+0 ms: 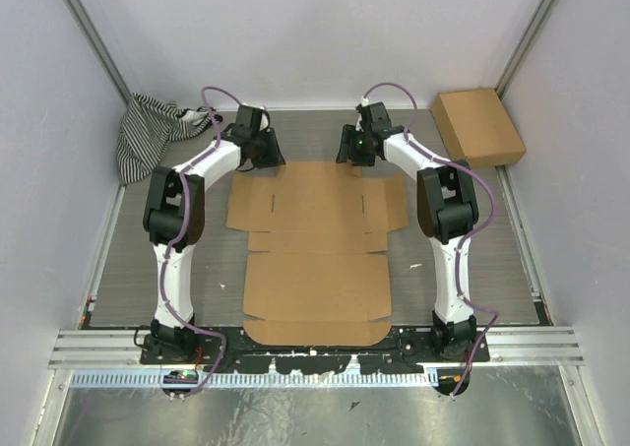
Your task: Fold the paper box
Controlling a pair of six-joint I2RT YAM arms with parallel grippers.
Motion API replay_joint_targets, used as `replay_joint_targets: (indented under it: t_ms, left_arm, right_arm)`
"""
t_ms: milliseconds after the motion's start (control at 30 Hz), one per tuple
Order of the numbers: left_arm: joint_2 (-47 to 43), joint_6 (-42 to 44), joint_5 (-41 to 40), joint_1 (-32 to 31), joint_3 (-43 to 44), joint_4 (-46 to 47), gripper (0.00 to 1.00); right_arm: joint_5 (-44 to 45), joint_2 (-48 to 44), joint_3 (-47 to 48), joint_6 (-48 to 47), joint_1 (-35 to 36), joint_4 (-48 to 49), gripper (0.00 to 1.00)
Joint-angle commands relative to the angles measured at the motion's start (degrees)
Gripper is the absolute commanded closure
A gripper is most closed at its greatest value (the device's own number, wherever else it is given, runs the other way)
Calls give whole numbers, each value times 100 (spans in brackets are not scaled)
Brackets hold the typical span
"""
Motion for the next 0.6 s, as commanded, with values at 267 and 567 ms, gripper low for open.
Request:
replay_joint_targets:
  t_ms: [267, 567]
  left_arm:
    - [862, -161, 72, -218, 1091, -731, 64]
    - [1112, -86, -212, -205, 1380, -1391, 63]
  right_arm:
    - [-4, 277, 309, -55, 60, -62, 39]
    - [173, 38, 332, -26, 61, -173, 37]
